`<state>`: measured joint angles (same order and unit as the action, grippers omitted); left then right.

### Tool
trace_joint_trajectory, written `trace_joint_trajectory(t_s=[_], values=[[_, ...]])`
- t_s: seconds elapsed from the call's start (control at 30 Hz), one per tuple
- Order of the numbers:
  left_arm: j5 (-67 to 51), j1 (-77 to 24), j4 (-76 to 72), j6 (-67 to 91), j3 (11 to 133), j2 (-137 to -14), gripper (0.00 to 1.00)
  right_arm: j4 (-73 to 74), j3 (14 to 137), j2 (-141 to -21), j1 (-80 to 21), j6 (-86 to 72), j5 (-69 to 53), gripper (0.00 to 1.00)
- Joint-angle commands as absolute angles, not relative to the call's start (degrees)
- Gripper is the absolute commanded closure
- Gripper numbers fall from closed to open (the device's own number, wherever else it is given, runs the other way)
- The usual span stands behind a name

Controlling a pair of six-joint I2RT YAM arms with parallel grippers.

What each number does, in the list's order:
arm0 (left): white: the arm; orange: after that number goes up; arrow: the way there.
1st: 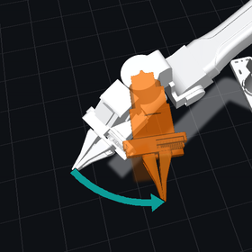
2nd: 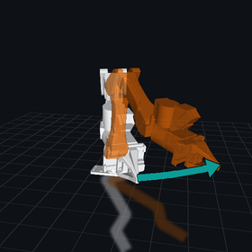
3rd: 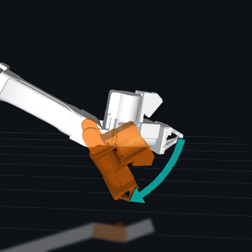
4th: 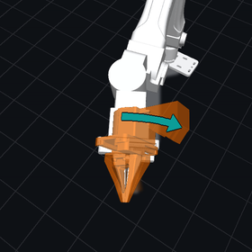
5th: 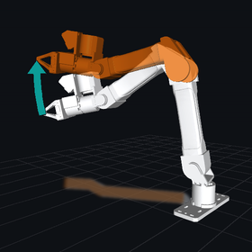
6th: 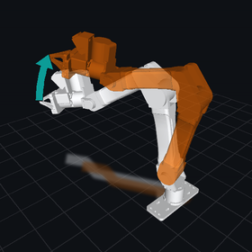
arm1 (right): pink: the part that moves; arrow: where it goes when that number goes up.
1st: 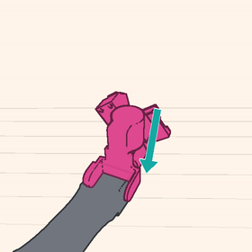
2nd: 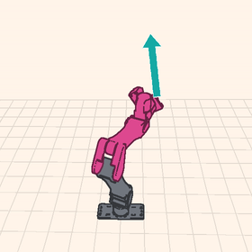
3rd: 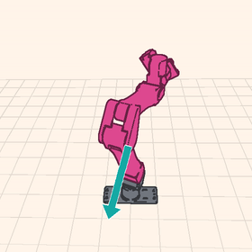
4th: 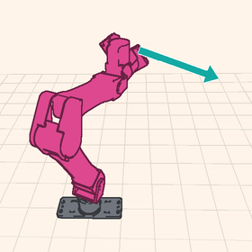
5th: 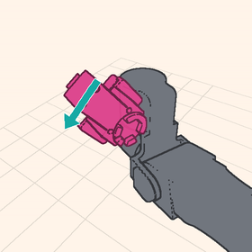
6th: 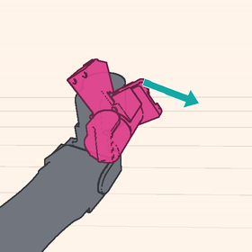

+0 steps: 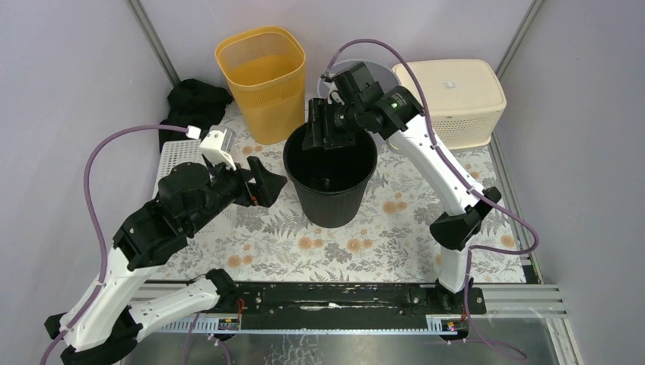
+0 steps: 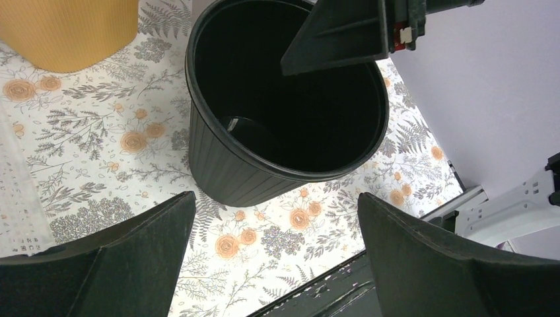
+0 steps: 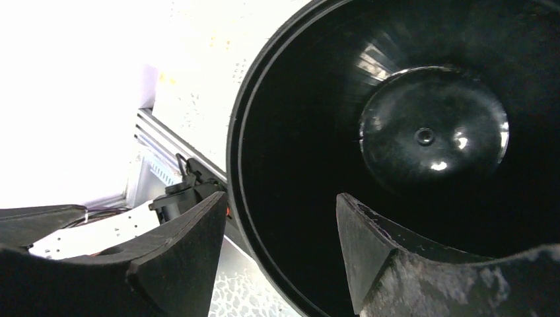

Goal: Turn the large container upside down
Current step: Turn the container upside down at the center of the board.

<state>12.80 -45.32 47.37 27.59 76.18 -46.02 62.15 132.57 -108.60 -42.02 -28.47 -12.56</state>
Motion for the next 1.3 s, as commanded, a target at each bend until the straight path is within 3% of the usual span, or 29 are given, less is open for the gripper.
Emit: trace_joint_trajectory(t_s=[0.0, 0.77, 1.27], values=[[12.36, -45.12, 46.63, 27.08, 77.63, -45.77, 0.0, 59.61, 136.24, -110.63, -44.66, -32.12, -11.21, 0.32], [13.18, -45.11, 48.07, 25.85, 77.11, -42.54, 0.0, 62.08, 143.67, -122.18, -53.99, -34.48, 3.66, 0.37], [14.02, -45.07, 50.19, 25.88, 77.85, -41.93, 0.0, 64.64, 145.13, -126.67, -55.46, -33.28, 9.4, 0.54]])
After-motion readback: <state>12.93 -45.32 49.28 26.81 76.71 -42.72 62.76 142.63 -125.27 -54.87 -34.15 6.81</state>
